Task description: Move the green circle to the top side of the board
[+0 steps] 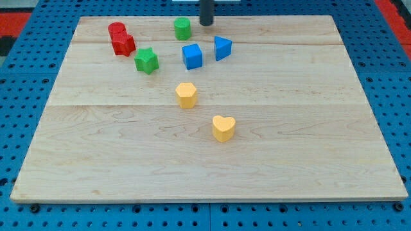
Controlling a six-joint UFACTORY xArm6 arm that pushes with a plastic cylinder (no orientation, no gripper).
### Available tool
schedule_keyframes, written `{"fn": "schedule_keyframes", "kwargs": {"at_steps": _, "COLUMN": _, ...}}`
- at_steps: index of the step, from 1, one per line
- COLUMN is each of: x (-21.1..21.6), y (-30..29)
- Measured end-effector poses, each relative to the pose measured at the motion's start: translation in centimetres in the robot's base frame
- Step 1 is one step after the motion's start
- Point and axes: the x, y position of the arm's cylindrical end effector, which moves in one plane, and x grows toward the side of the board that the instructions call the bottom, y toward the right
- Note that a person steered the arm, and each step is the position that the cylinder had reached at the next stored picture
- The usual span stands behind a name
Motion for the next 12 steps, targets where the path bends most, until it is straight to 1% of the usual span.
{"fn": "schedule_keyframes", "kwargs": {"at_steps": 1, "x": 0.0, "y": -4.4}}
{"fn": "schedule_keyframes", "kwargs": {"at_steps": 2, "x": 4.1, "y": -7.6}}
{"fn": "schedule_keyframes", "kwargs": {"at_steps": 3, "x": 4.9, "y": -6.0}}
{"fn": "schedule_keyframes", "kwargs": {"at_steps": 4, "x": 3.1, "y": -1.8}}
{"fn": "schedule_keyframes", "kwargs": {"at_steps": 6, "x": 0.1, "y": -4.1}}
{"fn": "schedule_keyframes", "kwargs": {"at_steps": 7, "x": 1.4, "y": 0.6}}
{"fn": "schedule_keyframes", "kwargs": {"at_steps": 8, "x": 3.4, "y": 6.8}}
{"fn": "schedule_keyframes", "kwargs": {"at_steps": 9, "x": 1.8, "y": 4.4}}
{"fn": "schedule_keyframes", "kwargs": {"at_steps": 10, "x": 2.8, "y": 6.7}}
{"fn": "schedule_keyframes", "kwargs": {"at_steps": 11, "x": 5.8, "y": 9.9}}
{"fn": "schedule_keyframes", "kwargs": {"at_steps": 12, "x": 5.8, "y": 11.8}}
